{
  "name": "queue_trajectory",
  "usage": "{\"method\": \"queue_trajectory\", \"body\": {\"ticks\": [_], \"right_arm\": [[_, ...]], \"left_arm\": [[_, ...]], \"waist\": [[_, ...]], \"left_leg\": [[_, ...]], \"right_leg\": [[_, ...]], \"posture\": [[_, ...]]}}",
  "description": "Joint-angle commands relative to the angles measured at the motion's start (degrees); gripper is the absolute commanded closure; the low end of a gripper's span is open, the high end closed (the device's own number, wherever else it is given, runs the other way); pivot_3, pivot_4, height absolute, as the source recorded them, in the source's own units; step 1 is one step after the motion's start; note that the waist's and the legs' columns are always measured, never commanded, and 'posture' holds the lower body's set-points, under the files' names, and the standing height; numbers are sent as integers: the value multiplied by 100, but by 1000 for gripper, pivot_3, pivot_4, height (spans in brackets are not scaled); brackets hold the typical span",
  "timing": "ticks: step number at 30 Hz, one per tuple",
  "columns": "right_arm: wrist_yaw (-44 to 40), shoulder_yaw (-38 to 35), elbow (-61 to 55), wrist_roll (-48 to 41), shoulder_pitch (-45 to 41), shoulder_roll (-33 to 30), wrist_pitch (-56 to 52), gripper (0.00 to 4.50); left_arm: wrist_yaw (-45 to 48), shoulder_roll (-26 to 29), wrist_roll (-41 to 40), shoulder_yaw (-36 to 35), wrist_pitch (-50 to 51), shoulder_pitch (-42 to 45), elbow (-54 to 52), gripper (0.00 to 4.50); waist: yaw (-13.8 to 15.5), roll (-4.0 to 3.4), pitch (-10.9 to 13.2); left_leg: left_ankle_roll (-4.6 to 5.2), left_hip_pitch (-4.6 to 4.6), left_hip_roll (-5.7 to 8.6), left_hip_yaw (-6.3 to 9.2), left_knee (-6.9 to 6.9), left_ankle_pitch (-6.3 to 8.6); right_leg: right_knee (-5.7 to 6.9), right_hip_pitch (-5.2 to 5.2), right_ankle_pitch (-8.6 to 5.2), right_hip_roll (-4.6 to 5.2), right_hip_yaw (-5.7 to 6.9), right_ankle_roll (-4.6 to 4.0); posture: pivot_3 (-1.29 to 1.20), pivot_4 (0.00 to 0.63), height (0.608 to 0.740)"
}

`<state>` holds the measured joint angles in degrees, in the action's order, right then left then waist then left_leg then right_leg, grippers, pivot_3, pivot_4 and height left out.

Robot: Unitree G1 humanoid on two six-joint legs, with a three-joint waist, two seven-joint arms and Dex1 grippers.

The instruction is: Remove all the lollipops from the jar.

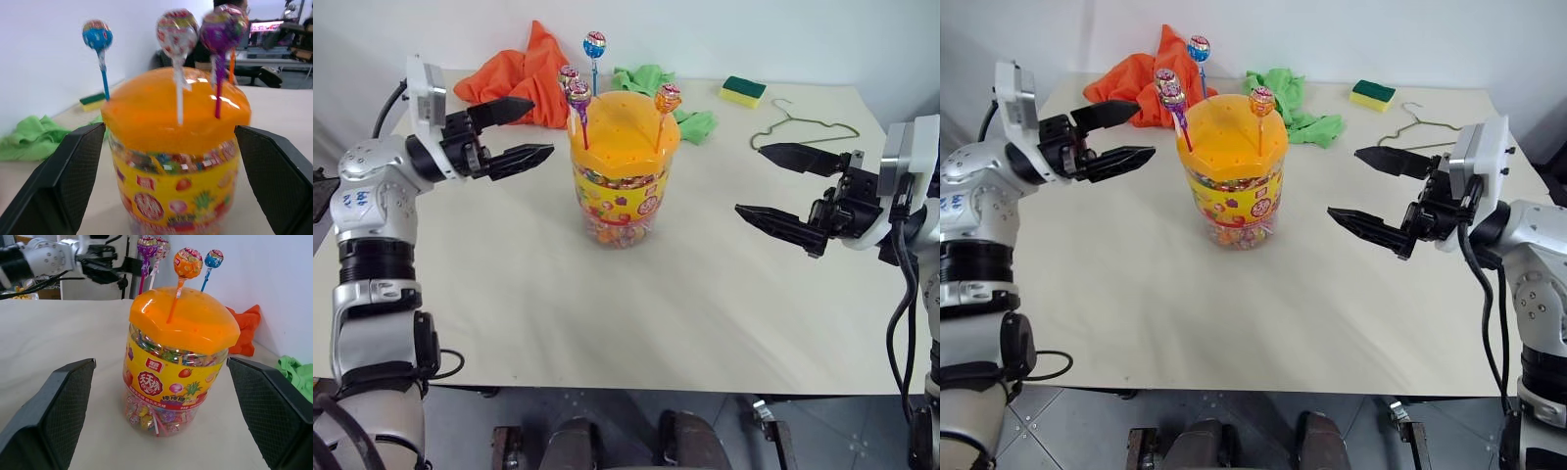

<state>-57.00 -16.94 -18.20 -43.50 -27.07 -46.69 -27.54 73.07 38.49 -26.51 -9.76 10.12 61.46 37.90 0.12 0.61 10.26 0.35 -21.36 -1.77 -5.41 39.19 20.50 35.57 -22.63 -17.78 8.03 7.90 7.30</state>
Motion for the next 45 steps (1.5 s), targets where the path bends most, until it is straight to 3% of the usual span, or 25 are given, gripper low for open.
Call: {"method": "queue_trajectory", "body": {"ticks": [1,6,9,20,22,28,34,40,45], "right_arm": [[128,-321,-326,-127,134,-83,29,6],[218,-407,-460,-120,329,-103,35,6],[294,-431,-514,-146,357,-101,32,0],[434,-404,-574,-151,343,-103,49,0],[440,-393,-562,-147,327,-101,55,0],[449,-335,-495,-122,197,-90,72,0],[375,-301,-399,-102,92,-109,78,0],[50,-311,-205,-196,6,-146,82,0],[-296,-275,5,-207,-13,-193,94,0]], "left_arm": [[200,-91,140,43,-284,468,420,0],[492,-280,317,124,-529,861,1009,0],[528,-380,418,97,-902,1002,1314,581],[597,-515,681,68,-1240,1341,1938,4030],[619,-525,663,37,-1242,1365,1934,4464],[720,-455,439,-226,-1005,1591,1765,4464],[-14,-149,479,-504,-759,2016,1712,4464],[-1493,579,1326,-6,641,2042,1538,4464],[-2531,1219,2013,366,2142,1343,827,4464]], "waist": [[3,1,1],[-11,2,1],[-14,2,1],[-3,3,1],[-5,3,1],[-10,5,3],[-26,5,3],[-32,5,3],[-34,5,3]], "left_leg": [[0,0,0,0,0,0],[0,-2,0,1,0,0],[0,-2,0,0,0,0],[1,-4,0,1,3,0],[1,-4,0,2,4,0],[1,-10,0,3,5,0],[1,-10,0,5,6,0],[1,-7,0,5,4,0],[1,-6,0,5,4,0]], "right_leg": [[1,0,0,0,1,0],[1,-1,0,0,1,0],[1,-2,0,0,1,0],[3,-3,0,0,1,1],[3,-3,0,0,1,1],[3,-6,1,0,2,1],[5,-8,0,0,3,1],[10,-9,0,0,1,1],[11,-10,1,0,-1,1]], "posture": [[0,150,740],[0,150,740],[0,150,740],[0,150,740],[0,150,740],[0,150,740],[0,150,740],[0,150,740],[0,150,740]]}}
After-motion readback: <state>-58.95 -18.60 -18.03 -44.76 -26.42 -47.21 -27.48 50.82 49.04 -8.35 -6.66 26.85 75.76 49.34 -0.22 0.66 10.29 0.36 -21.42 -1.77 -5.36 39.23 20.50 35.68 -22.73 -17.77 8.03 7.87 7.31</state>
